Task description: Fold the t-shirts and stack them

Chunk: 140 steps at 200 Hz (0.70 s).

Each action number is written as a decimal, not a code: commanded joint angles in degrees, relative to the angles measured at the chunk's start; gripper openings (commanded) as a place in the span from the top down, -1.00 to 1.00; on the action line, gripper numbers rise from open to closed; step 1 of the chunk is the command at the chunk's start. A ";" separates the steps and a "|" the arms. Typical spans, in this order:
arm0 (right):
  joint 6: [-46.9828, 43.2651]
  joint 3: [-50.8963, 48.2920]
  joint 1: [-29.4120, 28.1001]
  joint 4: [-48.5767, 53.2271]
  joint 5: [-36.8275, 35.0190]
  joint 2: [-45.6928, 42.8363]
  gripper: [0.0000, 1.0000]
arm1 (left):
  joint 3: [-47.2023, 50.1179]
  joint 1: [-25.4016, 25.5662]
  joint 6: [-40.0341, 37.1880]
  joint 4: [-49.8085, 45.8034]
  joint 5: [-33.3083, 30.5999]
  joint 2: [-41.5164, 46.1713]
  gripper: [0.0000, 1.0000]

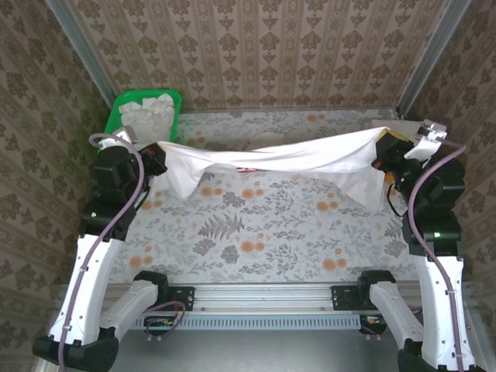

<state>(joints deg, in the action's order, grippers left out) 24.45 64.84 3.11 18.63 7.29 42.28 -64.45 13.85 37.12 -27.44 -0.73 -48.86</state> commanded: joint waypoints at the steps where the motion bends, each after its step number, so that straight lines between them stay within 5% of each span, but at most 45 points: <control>1: -2.40 2.80 0.13 1.01 -0.81 3.73 1.00 | -3.67 -0.64 -3.71 -1.69 -1.47 -3.15 1.00; 65: -3.01 14.74 0.21 -2.64 2.15 30.81 1.00 | -17.54 -5.79 -6.32 6.01 5.49 -26.47 1.00; 140: -0.78 48.99 0.92 -2.46 6.41 51.74 1.00 | -56.91 -8.84 -12.35 -0.71 8.12 -43.21 1.00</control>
<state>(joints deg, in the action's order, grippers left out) 22.85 100.99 3.22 18.37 11.33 93.60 -109.14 5.96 28.40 -27.29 6.42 -92.07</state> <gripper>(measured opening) 0.053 0.057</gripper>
